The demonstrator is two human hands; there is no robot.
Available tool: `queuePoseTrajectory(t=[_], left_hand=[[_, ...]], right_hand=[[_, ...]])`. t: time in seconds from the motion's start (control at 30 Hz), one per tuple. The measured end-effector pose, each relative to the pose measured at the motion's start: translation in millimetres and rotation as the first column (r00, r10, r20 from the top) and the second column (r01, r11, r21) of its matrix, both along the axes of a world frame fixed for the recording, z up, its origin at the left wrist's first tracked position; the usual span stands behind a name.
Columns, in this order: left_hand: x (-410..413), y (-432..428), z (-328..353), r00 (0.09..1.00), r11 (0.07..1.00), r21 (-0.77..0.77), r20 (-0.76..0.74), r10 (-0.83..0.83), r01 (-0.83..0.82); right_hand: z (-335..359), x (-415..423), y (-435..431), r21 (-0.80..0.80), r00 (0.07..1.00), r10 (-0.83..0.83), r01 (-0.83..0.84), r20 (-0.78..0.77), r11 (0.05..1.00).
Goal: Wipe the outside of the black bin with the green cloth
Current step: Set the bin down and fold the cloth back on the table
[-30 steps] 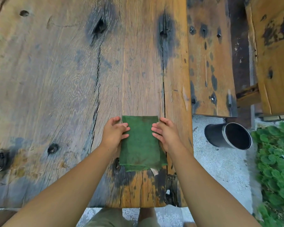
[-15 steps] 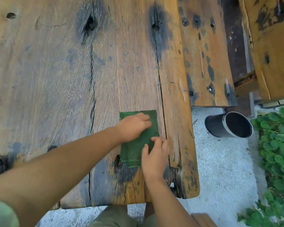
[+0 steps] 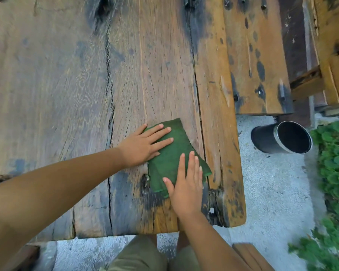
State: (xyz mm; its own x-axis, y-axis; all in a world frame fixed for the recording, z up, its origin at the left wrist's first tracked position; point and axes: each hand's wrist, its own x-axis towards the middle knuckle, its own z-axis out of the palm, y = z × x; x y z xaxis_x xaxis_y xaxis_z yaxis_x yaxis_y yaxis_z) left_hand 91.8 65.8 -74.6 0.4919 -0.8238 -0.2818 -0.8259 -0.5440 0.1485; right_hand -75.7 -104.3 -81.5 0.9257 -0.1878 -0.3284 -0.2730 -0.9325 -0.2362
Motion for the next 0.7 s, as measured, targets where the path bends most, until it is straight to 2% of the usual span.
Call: queuePoseTrajectory(t=[0.13, 0.33, 0.43, 0.57, 0.63, 0.7], left_hand=[[-42.2, -3.8, 2.4, 0.976, 0.976, 0.042, -0.036, 0.217, -0.215], [-119.0, -29.3, 5.8, 0.832, 0.834, 0.054, -0.058, 0.552, -0.55], [-156.5, -51.7, 8.0, 0.712, 0.719, 0.074, -0.099, 0.695, -0.691], [-196.8, -90.1, 15.3, 0.564, 0.579, 0.168, -0.133, 0.815, -0.797], [-207.7, -104.4, 21.2, 0.557, 0.566, 0.234, -0.11, 0.823, -0.79], [-204.3, -109.4, 28.6, 0.591, 0.582, 0.283, -0.064, 0.804, -0.762]], right_hand=[[5.8, -1.9, -32.8, 0.024, 0.982, 0.185, -0.185, -0.023, 0.982], [12.7, 7.3, -93.4, 0.077, 0.866, 0.5, -0.497, -0.026, 0.864], [14.8, 19.8, -122.5, 0.054, 0.756, 0.654, -0.652, -0.039, 0.756], [20.3, 47.6, -155.6, 0.025, 0.526, 0.844, -0.847, -0.108, 0.531], [25.8, 60.1, -160.2, -0.004, 0.433, 0.886, -0.899, -0.164, 0.439], [32.2, 61.5, -156.2, -0.036, 0.425, 0.887, -0.904, -0.182, 0.426]])
